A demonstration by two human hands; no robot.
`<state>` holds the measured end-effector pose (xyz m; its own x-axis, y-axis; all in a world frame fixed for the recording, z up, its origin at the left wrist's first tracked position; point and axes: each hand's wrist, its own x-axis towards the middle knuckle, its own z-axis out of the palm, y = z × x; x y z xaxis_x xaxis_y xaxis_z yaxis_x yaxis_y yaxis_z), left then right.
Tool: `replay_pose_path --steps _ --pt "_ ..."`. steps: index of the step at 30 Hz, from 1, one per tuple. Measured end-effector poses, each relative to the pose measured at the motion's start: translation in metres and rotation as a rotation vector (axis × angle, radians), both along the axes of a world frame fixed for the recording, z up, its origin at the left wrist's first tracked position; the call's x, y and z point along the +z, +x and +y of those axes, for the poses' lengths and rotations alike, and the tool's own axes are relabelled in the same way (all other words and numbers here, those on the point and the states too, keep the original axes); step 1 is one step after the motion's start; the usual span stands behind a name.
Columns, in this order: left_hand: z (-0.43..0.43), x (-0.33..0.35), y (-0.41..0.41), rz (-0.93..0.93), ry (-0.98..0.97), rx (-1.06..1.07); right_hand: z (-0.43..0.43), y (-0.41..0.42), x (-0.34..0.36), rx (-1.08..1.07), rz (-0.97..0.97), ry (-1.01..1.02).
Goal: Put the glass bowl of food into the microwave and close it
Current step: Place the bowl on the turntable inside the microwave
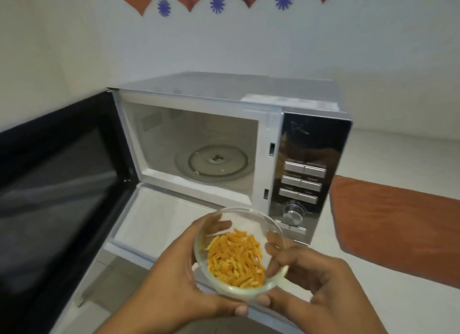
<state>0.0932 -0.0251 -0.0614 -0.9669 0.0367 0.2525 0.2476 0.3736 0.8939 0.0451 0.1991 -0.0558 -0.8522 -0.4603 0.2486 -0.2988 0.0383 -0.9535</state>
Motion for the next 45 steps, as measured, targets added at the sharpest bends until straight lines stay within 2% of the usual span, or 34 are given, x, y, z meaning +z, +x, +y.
replay_pose_path --steps 5,9,12,15,17,19,23,28,32,38,41,45 --pt "-0.040 0.016 -0.039 0.104 0.031 0.170 -0.058 -0.041 0.012 -0.028 0.100 -0.080" --pt "-0.056 0.024 -0.072 0.134 -0.005 0.314 -0.099 -0.074 0.019 -0.086 0.199 -0.068" --pt "-0.064 0.025 -0.103 0.149 -0.020 0.439 -0.121 -0.092 0.023 -0.051 0.224 -0.059" --pt "-0.069 0.024 -0.132 0.163 0.021 0.498 -0.140 -0.112 0.024 -0.031 0.102 -0.207" --pt "-0.068 0.024 -0.151 0.147 0.026 0.523 -0.152 -0.127 0.026 -0.123 -0.020 -0.274" --pt "-0.066 0.024 -0.168 0.100 0.038 0.545 -0.162 -0.140 0.029 -0.231 -0.106 -0.236" --pt "-0.069 0.024 -0.196 0.002 0.082 0.543 -0.178 -0.162 0.033 -0.283 -0.284 -0.238" --pt "-0.079 0.020 -0.228 -0.040 0.127 0.522 -0.191 -0.188 0.030 -0.440 -0.460 -0.262" --pt "-0.085 0.007 -0.253 -0.072 0.301 0.480 -0.204 -0.212 0.022 -0.506 -0.492 -0.450" --pt "-0.090 0.002 -0.277 -0.073 0.201 0.545 -0.219 -0.244 0.012 -0.598 -0.599 -0.563" --pt "-0.091 0.003 -0.286 -0.058 0.029 0.603 -0.222 -0.256 0.006 -0.604 -0.573 -0.584" --pt "-0.090 0.002 -0.293 -0.081 0.148 0.524 -0.224 -0.264 -0.002 -0.590 -0.535 -0.591"
